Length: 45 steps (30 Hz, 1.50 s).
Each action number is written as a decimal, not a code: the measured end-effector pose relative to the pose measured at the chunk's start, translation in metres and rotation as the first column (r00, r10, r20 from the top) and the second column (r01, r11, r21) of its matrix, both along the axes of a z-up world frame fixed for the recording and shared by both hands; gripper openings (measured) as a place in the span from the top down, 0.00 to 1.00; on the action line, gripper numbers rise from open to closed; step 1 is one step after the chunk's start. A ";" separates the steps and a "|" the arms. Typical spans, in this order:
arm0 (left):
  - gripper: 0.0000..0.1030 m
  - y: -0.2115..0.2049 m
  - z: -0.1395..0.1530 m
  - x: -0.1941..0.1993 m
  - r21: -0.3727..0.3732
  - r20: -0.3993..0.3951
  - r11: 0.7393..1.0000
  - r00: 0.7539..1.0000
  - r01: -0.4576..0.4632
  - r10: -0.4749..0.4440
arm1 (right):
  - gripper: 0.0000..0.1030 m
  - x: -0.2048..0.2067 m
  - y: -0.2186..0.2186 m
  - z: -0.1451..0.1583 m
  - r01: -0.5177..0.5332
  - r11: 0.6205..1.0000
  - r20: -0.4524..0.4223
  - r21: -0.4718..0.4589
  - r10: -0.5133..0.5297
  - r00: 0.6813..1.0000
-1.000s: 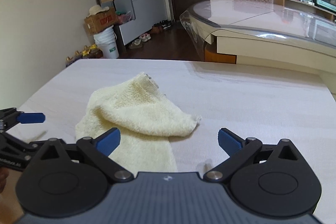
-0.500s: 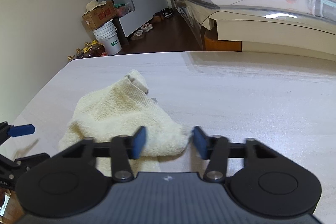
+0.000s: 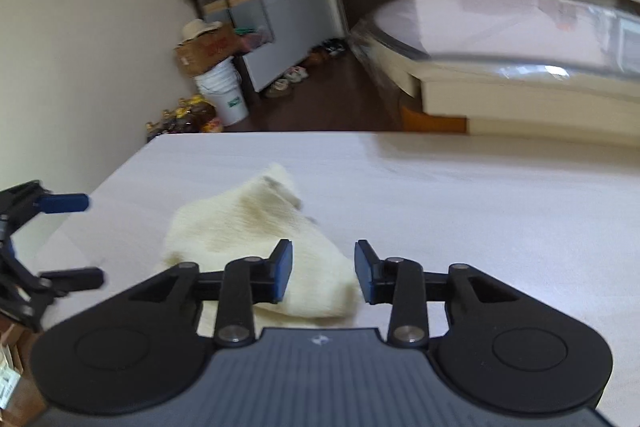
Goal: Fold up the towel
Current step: 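Grasp a towel corner with the right gripper and lift it, then grasp a towel corner with the left gripper while the right gripper spreads the towel flat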
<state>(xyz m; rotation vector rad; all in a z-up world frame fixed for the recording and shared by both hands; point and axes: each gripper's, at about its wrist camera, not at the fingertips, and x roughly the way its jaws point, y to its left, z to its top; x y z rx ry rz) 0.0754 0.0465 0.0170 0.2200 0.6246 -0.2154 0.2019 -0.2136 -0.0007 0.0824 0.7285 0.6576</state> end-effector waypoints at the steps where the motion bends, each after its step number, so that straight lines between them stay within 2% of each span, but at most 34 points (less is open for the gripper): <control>1: 0.00 -0.001 -0.002 0.000 0.000 -0.005 1.000 1.000 0.000 0.000 | 0.63 0.002 -0.001 -0.005 0.008 1.000 -0.011 -0.010 -0.008 1.000; 3: 0.00 -0.004 -0.004 0.000 -0.002 -0.011 1.000 1.000 0.006 -0.006 | 0.49 0.002 -0.001 -0.010 0.005 1.000 -0.027 -0.016 -0.006 1.000; 8: 0.00 -0.011 -0.010 -0.001 -0.007 -0.025 1.000 0.999 0.022 -0.022 | 0.52 0.004 0.007 -0.020 -0.009 1.000 -0.018 -0.027 0.009 1.000; 11: 0.00 -0.012 -0.009 0.000 0.005 -0.020 0.999 0.999 0.051 -0.051 | 0.89 0.001 0.012 -0.019 -0.026 1.000 -0.007 -0.013 0.026 1.000; 12: 0.00 -0.012 -0.009 0.000 0.009 -0.018 0.998 0.998 0.061 -0.061 | 0.92 0.000 0.013 -0.018 -0.029 1.000 0.001 -0.010 0.029 1.000; 18: 0.00 -0.011 -0.001 0.002 0.044 0.011 0.985 0.986 0.168 -0.169 | 0.92 -0.015 0.021 0.007 -0.098 0.993 0.055 0.061 0.095 0.994; 21: 0.00 -0.009 0.003 -0.004 0.068 0.036 0.977 0.978 0.202 -0.204 | 0.92 -0.030 0.035 0.029 -0.170 0.980 0.090 0.107 0.161 0.983; 23: 0.00 -0.006 0.005 -0.011 0.081 0.058 0.973 0.974 0.215 -0.220 | 0.92 -0.046 0.055 0.045 -0.253 0.959 0.117 0.127 0.239 0.964; 27: 0.00 0.003 0.004 -0.030 0.089 0.076 0.972 0.972 0.216 -0.223 | 0.92 -0.065 0.094 0.056 -0.368 0.918 0.129 0.150 0.351 0.927; 31: 0.00 0.020 -0.001 -0.047 0.070 0.072 0.980 0.979 0.185 -0.190 | 0.92 -0.073 0.138 0.054 -0.459 0.876 0.111 0.151 0.446 0.888; 38: 0.00 0.059 -0.015 -0.072 0.044 0.043 0.995 0.995 0.085 -0.087 | 0.92 -0.073 0.203 0.032 -0.537 0.835 0.037 0.117 0.537 0.843; 41: 0.00 0.066 -0.014 -0.072 0.036 0.038 0.997 0.997 0.067 -0.069 | 0.92 -0.070 0.217 0.024 -0.552 0.825 -0.009 0.122 0.557 0.830; 43: 0.00 0.068 -0.016 -0.071 0.039 0.036 0.997 0.997 0.071 -0.072 | 0.87 -0.069 0.220 0.022 -0.556 0.821 -0.021 0.126 0.563 0.826; 45: 0.00 0.070 -0.018 -0.068 0.035 0.031 0.996 0.997 0.076 -0.077 | 0.81 -0.067 0.207 0.026 -0.532 0.834 -0.008 0.145 0.539 0.842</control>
